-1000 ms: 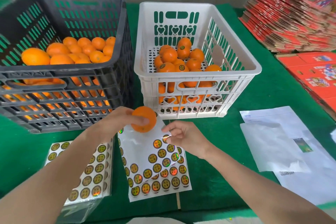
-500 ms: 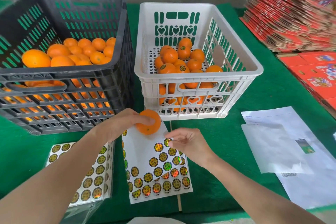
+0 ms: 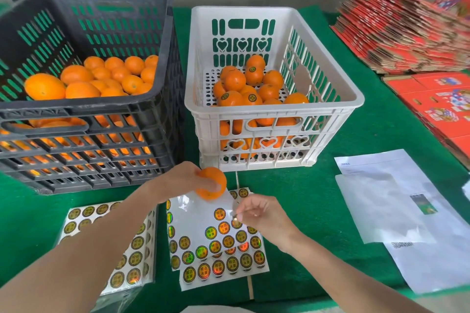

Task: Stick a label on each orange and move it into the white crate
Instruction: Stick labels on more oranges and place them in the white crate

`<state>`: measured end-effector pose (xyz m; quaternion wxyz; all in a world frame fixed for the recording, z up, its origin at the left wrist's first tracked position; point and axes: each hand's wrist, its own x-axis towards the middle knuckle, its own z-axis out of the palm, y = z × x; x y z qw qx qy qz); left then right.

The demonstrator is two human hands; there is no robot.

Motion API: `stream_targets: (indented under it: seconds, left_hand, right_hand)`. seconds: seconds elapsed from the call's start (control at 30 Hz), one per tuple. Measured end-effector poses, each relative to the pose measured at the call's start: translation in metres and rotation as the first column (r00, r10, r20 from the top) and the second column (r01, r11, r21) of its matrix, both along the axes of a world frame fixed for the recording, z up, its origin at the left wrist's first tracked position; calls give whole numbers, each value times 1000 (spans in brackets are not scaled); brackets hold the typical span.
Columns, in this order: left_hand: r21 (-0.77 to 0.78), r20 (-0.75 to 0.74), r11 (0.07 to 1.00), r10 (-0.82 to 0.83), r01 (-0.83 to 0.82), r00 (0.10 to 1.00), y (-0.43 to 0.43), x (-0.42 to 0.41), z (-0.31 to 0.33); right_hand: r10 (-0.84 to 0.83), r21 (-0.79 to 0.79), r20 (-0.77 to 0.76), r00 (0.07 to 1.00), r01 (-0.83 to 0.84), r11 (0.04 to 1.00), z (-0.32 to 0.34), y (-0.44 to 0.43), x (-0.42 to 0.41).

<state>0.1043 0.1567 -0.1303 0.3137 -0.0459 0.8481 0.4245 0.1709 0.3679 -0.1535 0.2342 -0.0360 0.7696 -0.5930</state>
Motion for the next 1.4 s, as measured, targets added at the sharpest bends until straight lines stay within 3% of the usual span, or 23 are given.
stream_targets:
  seconds: [0.1, 0.17, 0.27, 0.33, 0.4, 0.47, 0.53, 0.6, 0.77, 1.03, 1.13, 1.2, 1.27, 1.33, 1.4]
  left_hand:
    - [-191, -114, 973, -151, 127, 982, 2, 3, -10]
    - [-240, -204, 962, -183, 132, 962, 3, 9, -8]
    - [95, -225, 993, -44, 66, 973, 5, 23, -2]
    - [338, -154, 941, 71, -15, 985, 8, 34, 0]
    - [596, 13, 786, 196, -165, 981, 11, 42, 1]
    - [762, 244, 550, 244, -341, 939, 14, 48, 3]
    - [795, 399, 380, 258, -472, 880, 18, 51, 7]
    - [777, 463, 328, 282, -538, 840, 21, 52, 11]
    - [752, 412, 418, 307, -510, 858, 25, 56, 18]
    - [722, 346, 487, 362, -492, 866, 29, 62, 23]
    - [672, 299, 573, 371, -470, 879, 27, 64, 29]
    - [647, 307, 593, 372, -479, 876, 24, 65, 33]
    - [660, 360, 553, 361, -508, 860, 21, 67, 37]
    - [674, 370, 540, 343, -503, 864, 21, 67, 41]
    - [669, 362, 549, 348, -501, 865, 22, 65, 46]
  right_hand:
    - [-44, 135, -119, 992, 60, 989, 0, 4, 4]
    - [-147, 84, -137, 980, 159, 984, 7, 5, 1]
    - [-289, -93, -25, 957, 285, 954, 23, 2, -7]
    - [-319, -197, 7, 948, 314, 929, 34, -2, -10]
    - [-309, -262, 1, 951, 299, 918, 44, -6, -10]
    - [-280, -304, -5, 960, 266, 915, 51, -11, -9]
    - [-256, -323, -21, 966, 236, 916, 59, -15, -8]
    - [-235, -307, -66, 970, 204, 929, 65, -19, -7]
    - [-163, -178, -189, 968, 129, 975, 75, -28, -4]
    - [-182, 2, -404, 897, 200, 980, 72, -29, 3]
    - [-136, 50, -484, 864, 182, 982, 69, -29, 4]
    - [-139, 71, -430, 892, 187, 980, 69, -27, 0]
    - [-156, 34, -273, 949, 171, 985, 70, -23, -7]
    - [-122, -145, -87, 989, 109, 983, 72, -20, -12]
    - [-124, -287, -25, 992, 112, 951, 77, -18, -12]
